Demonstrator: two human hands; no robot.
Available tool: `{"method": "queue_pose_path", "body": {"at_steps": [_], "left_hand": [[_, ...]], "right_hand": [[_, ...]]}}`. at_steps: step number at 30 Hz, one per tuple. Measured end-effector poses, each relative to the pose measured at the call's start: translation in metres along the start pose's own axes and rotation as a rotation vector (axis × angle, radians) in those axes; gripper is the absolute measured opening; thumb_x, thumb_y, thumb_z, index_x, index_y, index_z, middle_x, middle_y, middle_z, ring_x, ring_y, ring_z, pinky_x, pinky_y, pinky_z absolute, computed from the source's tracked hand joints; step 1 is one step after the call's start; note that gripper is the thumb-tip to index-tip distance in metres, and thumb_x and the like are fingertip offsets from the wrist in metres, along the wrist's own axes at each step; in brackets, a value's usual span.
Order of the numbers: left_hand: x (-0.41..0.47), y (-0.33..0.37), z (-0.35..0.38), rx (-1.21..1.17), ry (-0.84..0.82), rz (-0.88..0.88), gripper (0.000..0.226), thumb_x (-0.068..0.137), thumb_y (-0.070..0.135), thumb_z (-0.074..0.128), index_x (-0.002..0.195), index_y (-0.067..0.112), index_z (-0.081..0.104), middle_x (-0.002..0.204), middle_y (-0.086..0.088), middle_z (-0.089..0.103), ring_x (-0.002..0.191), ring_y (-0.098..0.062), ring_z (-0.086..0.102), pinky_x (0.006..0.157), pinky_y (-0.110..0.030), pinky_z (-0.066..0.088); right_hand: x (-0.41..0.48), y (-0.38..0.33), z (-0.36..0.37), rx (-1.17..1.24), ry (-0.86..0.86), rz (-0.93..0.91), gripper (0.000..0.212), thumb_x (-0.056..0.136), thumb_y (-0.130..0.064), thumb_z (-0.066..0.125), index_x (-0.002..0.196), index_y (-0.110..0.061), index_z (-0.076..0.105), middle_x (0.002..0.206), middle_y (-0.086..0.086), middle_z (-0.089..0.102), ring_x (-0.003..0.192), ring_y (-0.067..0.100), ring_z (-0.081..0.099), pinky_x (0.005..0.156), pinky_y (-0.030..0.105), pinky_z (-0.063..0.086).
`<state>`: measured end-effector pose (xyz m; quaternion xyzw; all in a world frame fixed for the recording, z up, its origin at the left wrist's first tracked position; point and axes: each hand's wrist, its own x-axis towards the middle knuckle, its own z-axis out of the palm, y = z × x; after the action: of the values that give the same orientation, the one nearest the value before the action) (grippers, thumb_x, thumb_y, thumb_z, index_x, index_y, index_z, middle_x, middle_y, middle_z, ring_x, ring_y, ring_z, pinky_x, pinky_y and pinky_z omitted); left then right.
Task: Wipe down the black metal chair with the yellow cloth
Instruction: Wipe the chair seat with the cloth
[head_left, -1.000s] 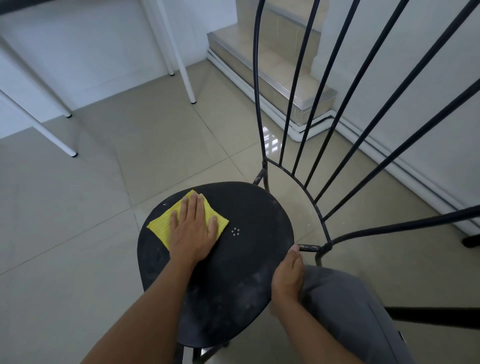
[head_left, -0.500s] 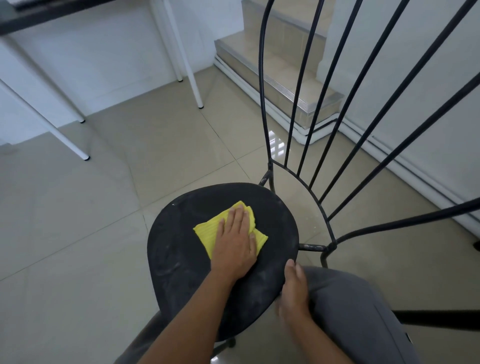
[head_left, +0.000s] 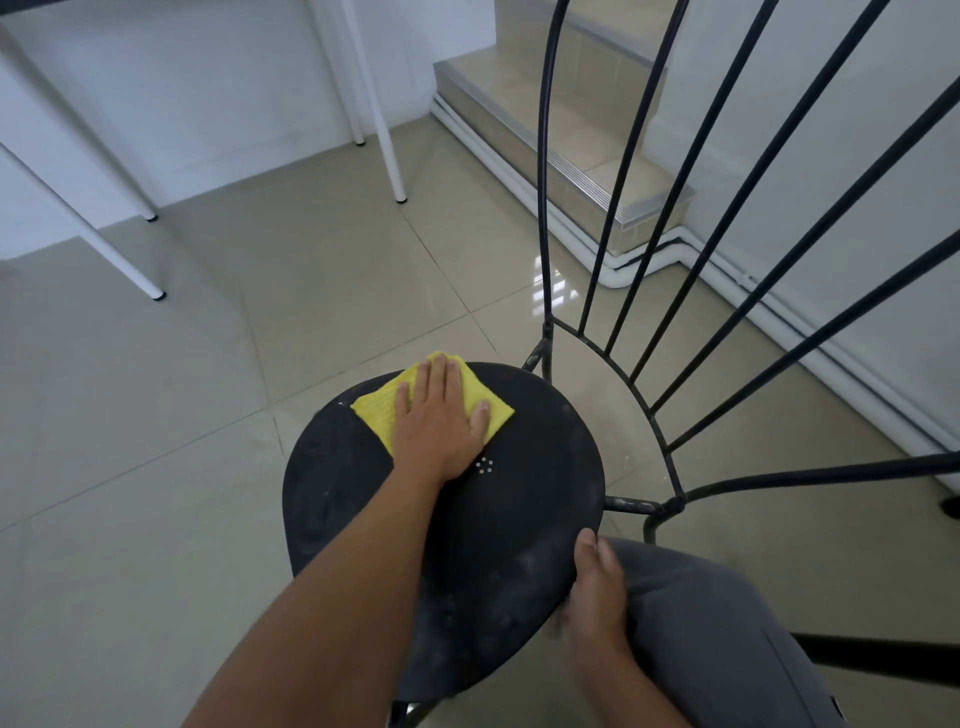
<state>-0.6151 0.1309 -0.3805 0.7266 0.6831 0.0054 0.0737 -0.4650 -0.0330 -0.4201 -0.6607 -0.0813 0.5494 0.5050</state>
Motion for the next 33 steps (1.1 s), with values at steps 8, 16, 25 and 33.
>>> {"method": "queue_pose_path", "body": {"at_steps": [8,16,25,33], "left_hand": [[-0.045,-0.046,0.0,0.051,0.071,-0.123,0.076,0.095,0.056,0.008,0.156,0.01,0.009,0.165,-0.006,0.004,0.152,-0.023,0.001,0.122,-0.048,0.008],[-0.082,-0.028,0.007,0.054,0.059,-0.098,0.077,0.096,0.057,0.008,0.156,0.01,0.006,0.165,-0.006,0.001,0.152,-0.024,-0.001,0.122,-0.049,0.009],[-0.087,-0.022,0.009,0.07,0.05,-0.078,0.077,0.096,0.058,0.007,0.157,0.011,0.004,0.165,-0.005,-0.002,0.152,-0.023,-0.003,0.122,-0.049,0.008],[-0.087,-0.023,0.01,0.055,0.053,-0.079,0.077,0.096,0.059,0.007,0.157,0.012,0.002,0.165,-0.005,-0.003,0.152,-0.022,-0.005,0.123,-0.048,0.006]], "right_hand": [[-0.007,-0.003,0.005,0.006,0.018,0.019,0.031,0.106,-0.029,0.041,0.12,-0.014,0.065,0.114,0.01,0.073,0.108,0.029,0.067,0.1,0.054,0.05],[-0.015,-0.006,0.008,-0.005,0.024,0.034,0.036,0.105,-0.037,0.041,0.128,-0.017,0.061,0.12,0.004,0.07,0.112,0.024,0.065,0.104,0.049,0.048],[-0.022,-0.017,0.015,0.003,0.041,0.057,0.041,0.108,-0.032,0.034,0.142,-0.015,0.05,0.133,0.004,0.06,0.122,0.024,0.057,0.11,0.047,0.043],[-0.012,-0.023,0.024,-0.026,0.078,0.07,0.048,0.104,-0.042,0.039,0.139,-0.011,0.05,0.132,0.01,0.061,0.12,0.031,0.06,0.106,0.049,0.047]]}}
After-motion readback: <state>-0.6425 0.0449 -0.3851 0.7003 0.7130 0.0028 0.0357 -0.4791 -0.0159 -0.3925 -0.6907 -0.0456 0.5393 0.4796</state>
